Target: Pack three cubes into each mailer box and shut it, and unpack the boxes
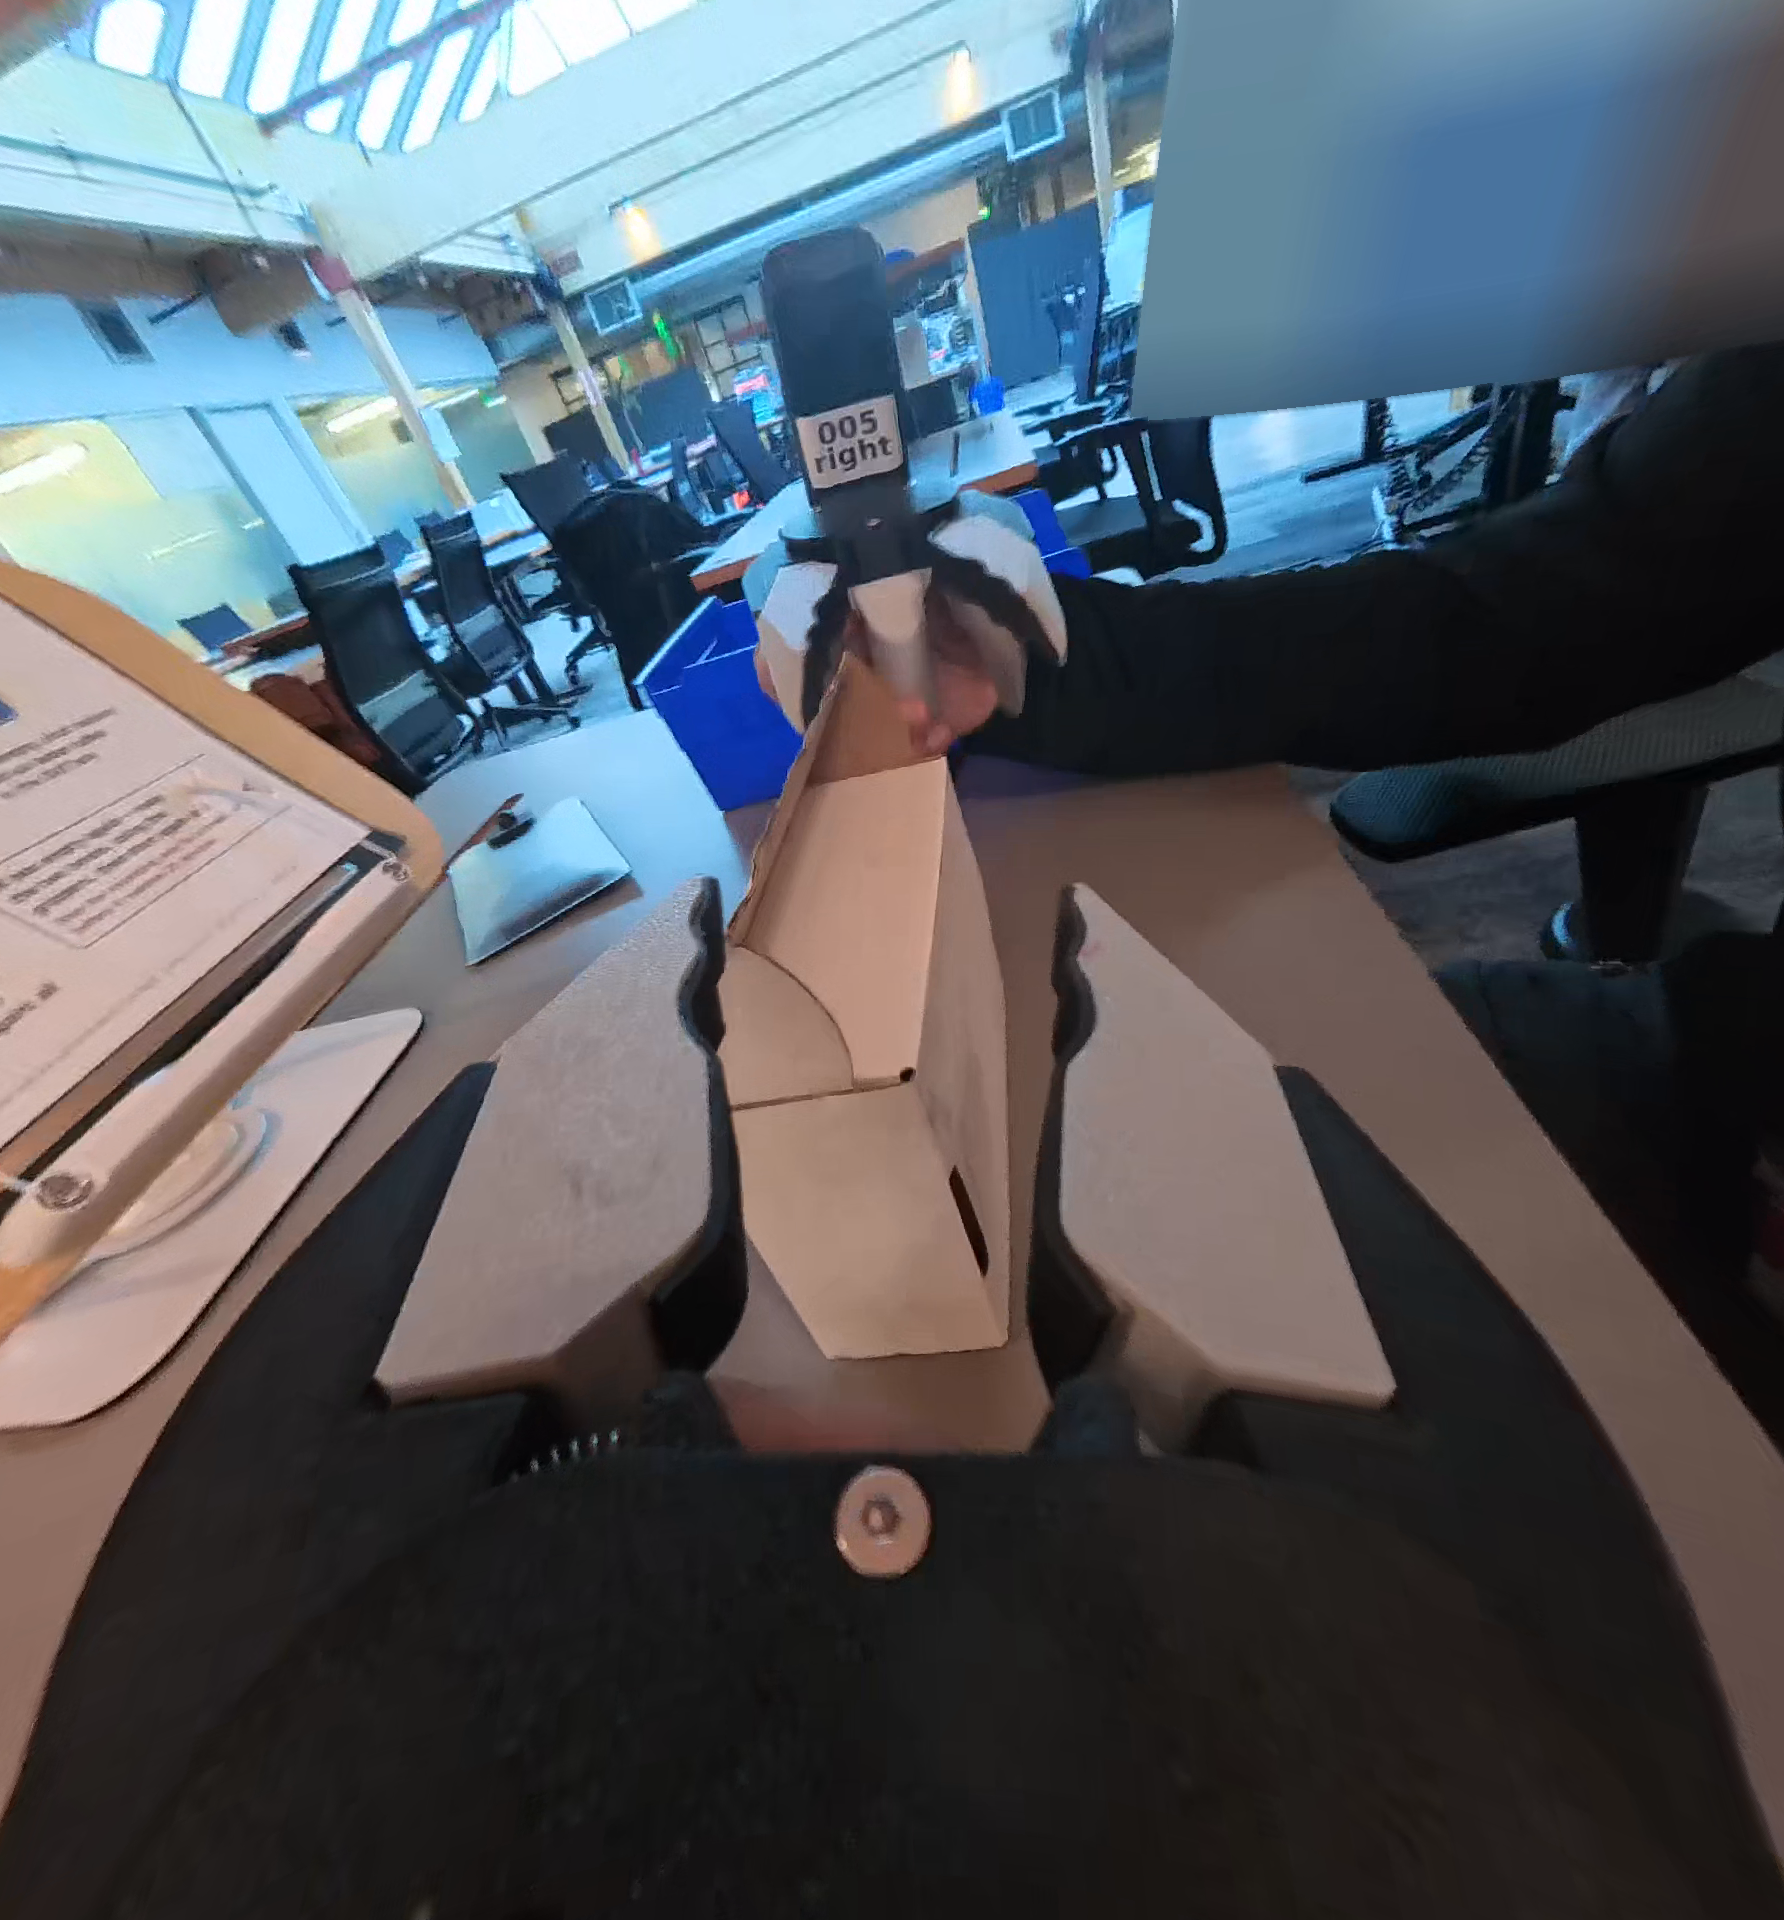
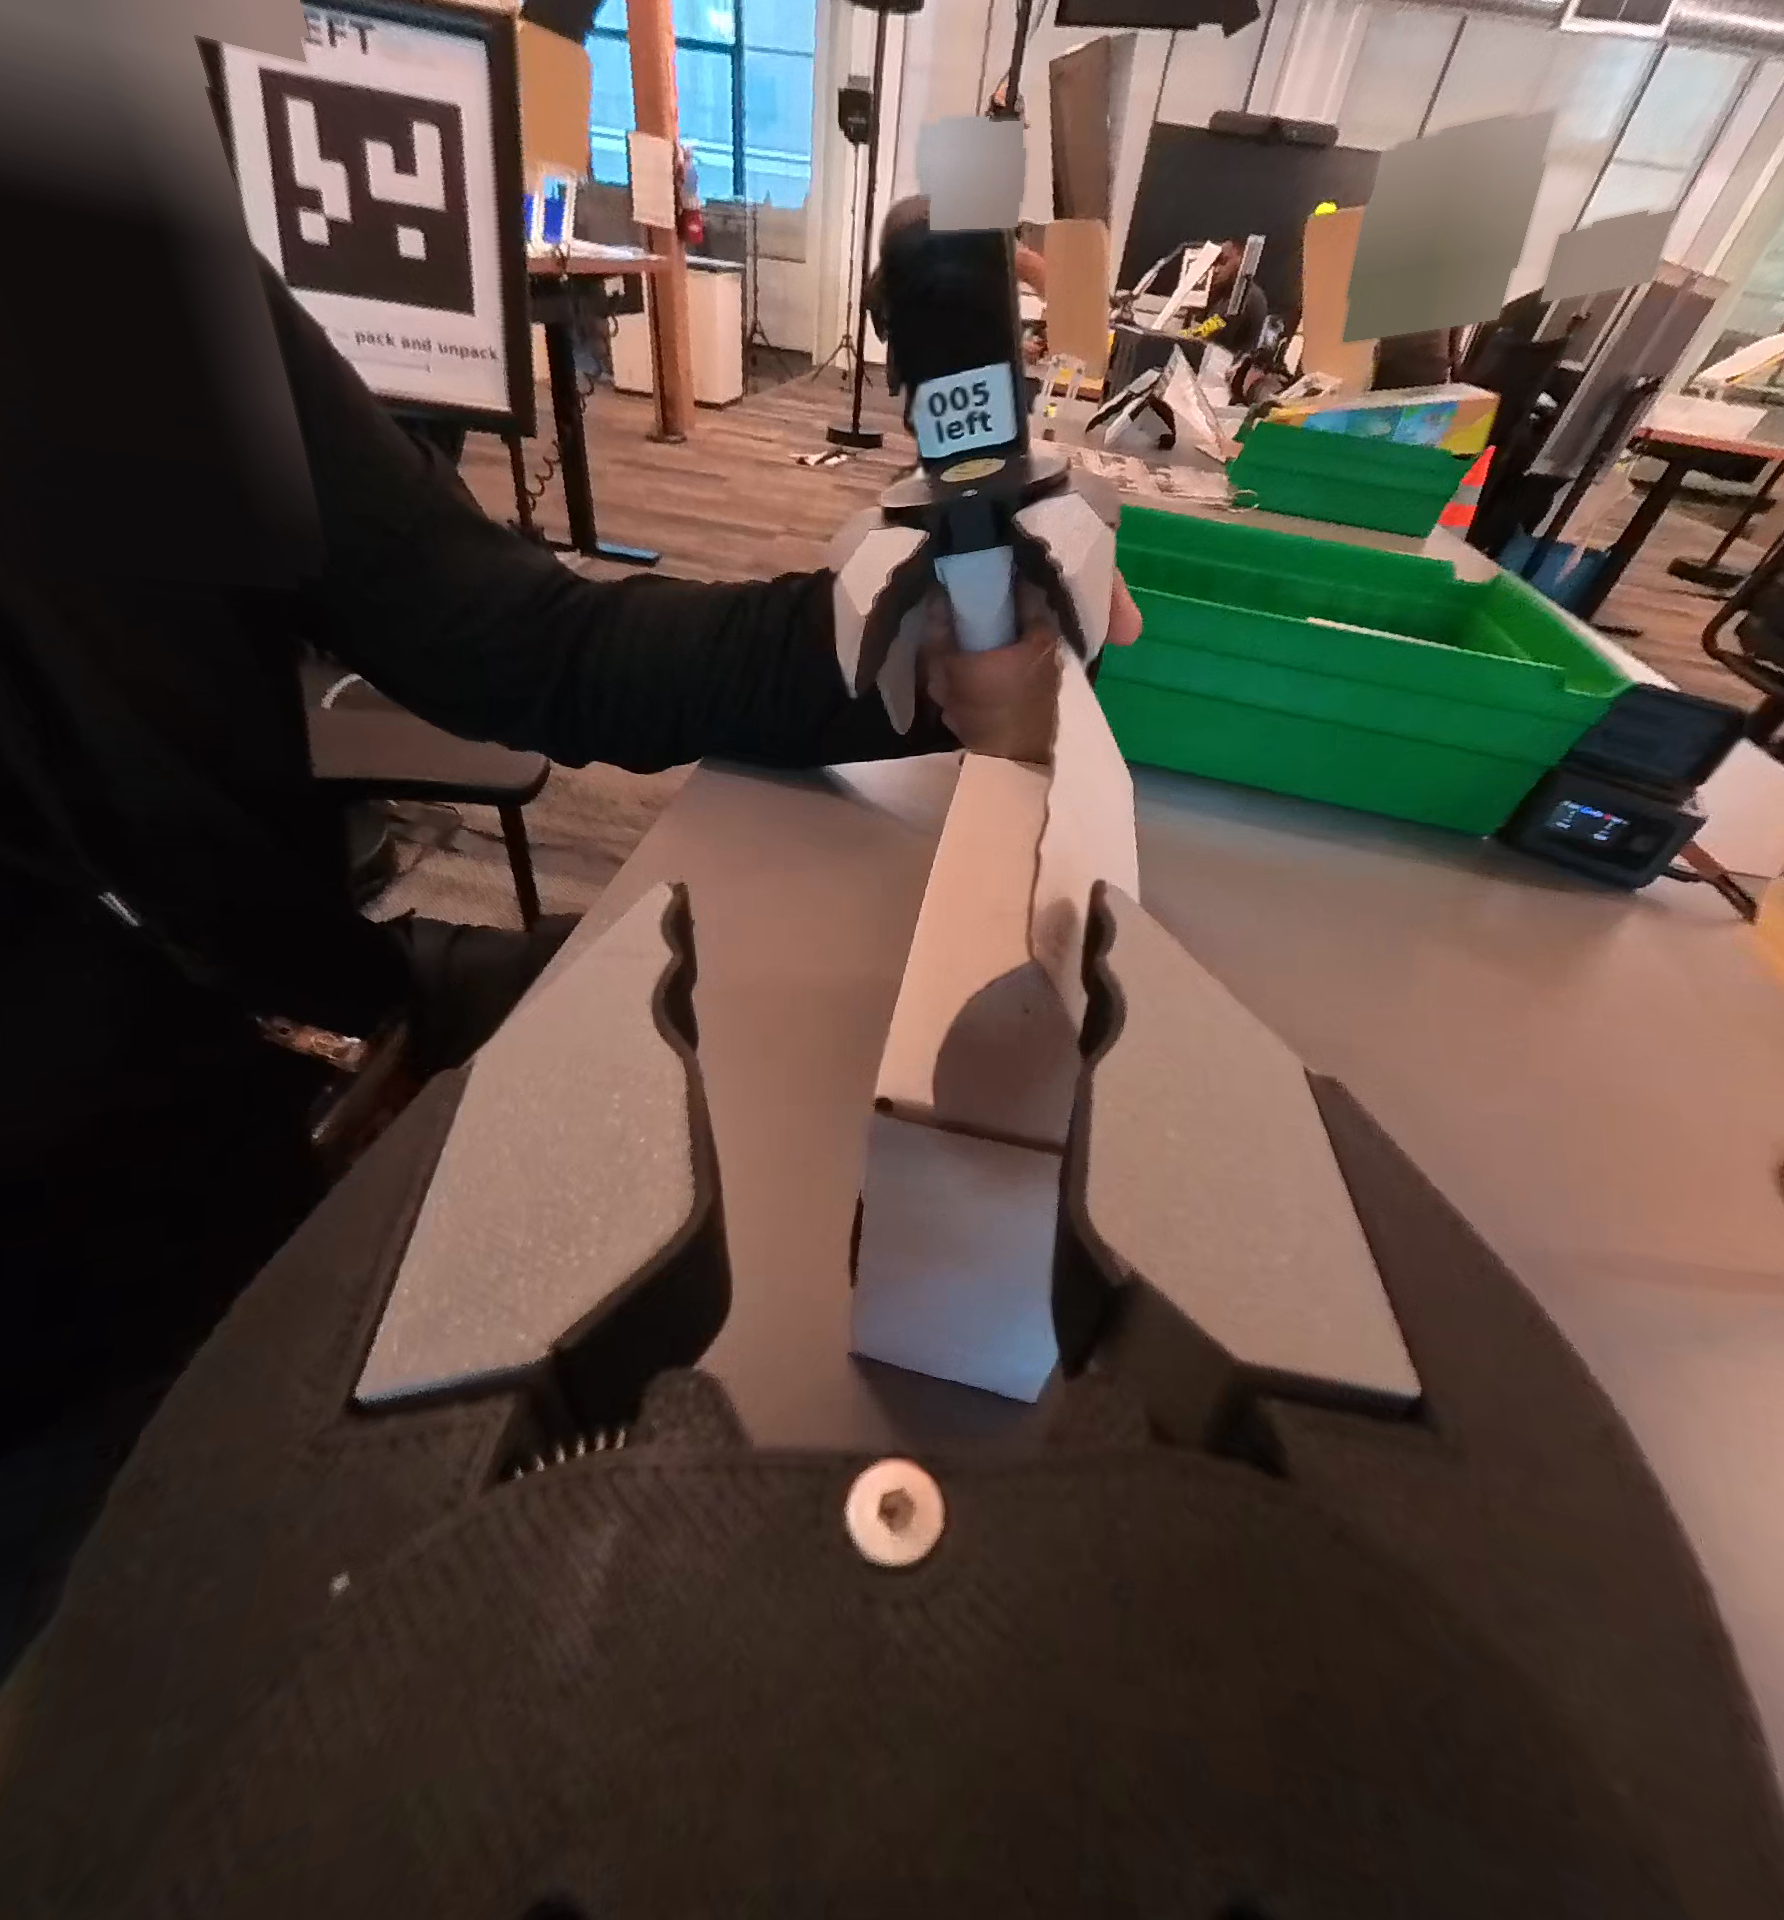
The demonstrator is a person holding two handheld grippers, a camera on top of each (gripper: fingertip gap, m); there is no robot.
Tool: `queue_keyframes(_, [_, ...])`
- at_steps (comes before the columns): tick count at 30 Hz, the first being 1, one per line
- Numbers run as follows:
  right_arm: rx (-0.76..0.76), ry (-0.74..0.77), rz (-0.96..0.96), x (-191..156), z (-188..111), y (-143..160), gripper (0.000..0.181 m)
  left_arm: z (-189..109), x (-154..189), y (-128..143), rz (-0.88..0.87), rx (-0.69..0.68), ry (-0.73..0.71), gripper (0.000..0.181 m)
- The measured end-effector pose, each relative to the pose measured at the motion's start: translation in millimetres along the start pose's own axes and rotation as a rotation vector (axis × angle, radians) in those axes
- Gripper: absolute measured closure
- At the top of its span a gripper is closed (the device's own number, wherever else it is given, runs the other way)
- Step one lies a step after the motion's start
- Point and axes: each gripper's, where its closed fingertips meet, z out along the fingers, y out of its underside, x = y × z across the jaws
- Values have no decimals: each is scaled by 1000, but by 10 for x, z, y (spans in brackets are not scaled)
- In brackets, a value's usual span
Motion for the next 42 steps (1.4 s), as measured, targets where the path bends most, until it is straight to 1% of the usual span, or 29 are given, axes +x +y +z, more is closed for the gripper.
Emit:
queue_keyframes(3, [-8,19,-31,2,29,12,107,31,40,30,7,-14,14,119])
queue_keyframes(7, [6,16,-12,12,64,-10,105,67,55,35,5,-16,16,117])
queue_keyframes(9, [16,13,-4,15,90,-30,110,82,53,31,7,-11,13,123])
queue_keyframes(11, [19,12,2,25,106,-32,121,96,78,55,-4,-20,30,133])
queue_keyframes(14, [3,-12,-1,-4,83,-2,146,95,88,64,-20,-21,41,143])
queue_keyframes(16, [-4,-36,6,-36,82,20,157,90,101,79,-34,-29,55,150])
queue_keyframes(20, [-61,3,8,30,98,136,166,101,66,200,-25,-81,33,160])
queue_keyframes(25, [-97,-3,64,42,97,206,170,106,71,266,-50,-108,44,164])
queue_keyframes(26, [-105,0,84,56,96,226,181,107,70,278,-60,-109,45,166])
queue_keyframes(28, [-107,3,125,90,91,261,181,107,80,301,-97,-114,60,170])
queue_keyframes(31, [-92,-20,177,88,83,256,181,106,74,303,-134,-107,68,171])
queue_keyframes(36, [-99,-6,120,88,83,242,181,107,72,299,-131,-100,68,171])
queue_keyframes(37, [-98,-5,116,90,79,230,175,107,73,298,-129,-100,67,171])
queue_keyframes(39, [-58,24,135,151,57,158,148,108,73,297,-129,-99,67,171])
queue_keyframes(42, [15,78,187,279,11,63,117,108,73,296,-126,-99,66,171])
